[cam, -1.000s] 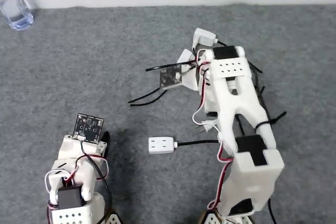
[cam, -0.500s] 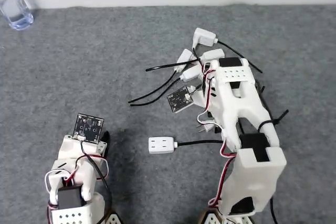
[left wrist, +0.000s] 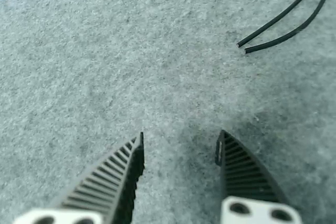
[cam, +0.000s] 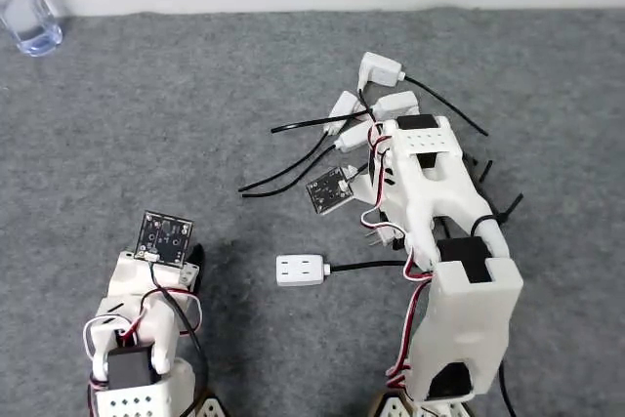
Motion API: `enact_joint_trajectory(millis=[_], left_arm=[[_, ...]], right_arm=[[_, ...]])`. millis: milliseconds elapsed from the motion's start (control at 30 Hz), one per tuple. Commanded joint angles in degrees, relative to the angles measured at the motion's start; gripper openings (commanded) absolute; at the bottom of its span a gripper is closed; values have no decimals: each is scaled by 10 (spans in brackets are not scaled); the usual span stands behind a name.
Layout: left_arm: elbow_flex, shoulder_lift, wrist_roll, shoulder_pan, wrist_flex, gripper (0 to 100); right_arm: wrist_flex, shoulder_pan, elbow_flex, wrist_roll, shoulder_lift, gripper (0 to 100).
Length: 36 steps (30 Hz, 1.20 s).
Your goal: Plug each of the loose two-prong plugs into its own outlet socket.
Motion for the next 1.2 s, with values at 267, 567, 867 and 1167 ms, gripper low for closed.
enact_joint_trajectory(millis=[267, 567, 867, 1167], left_arm=[[-1, -5, 1, 4, 0, 207], [-1, -5, 1, 4, 0, 207], [-1, -5, 1, 4, 1, 207], [-1, -5, 1, 4, 1, 207]], right_arm=[[-4, -4, -3, 10, 0, 193], [-3, -4, -7, 46, 34, 191], [-3, -4, -6, 49, 34, 6], [-15, -1, -5, 50, 30, 8]])
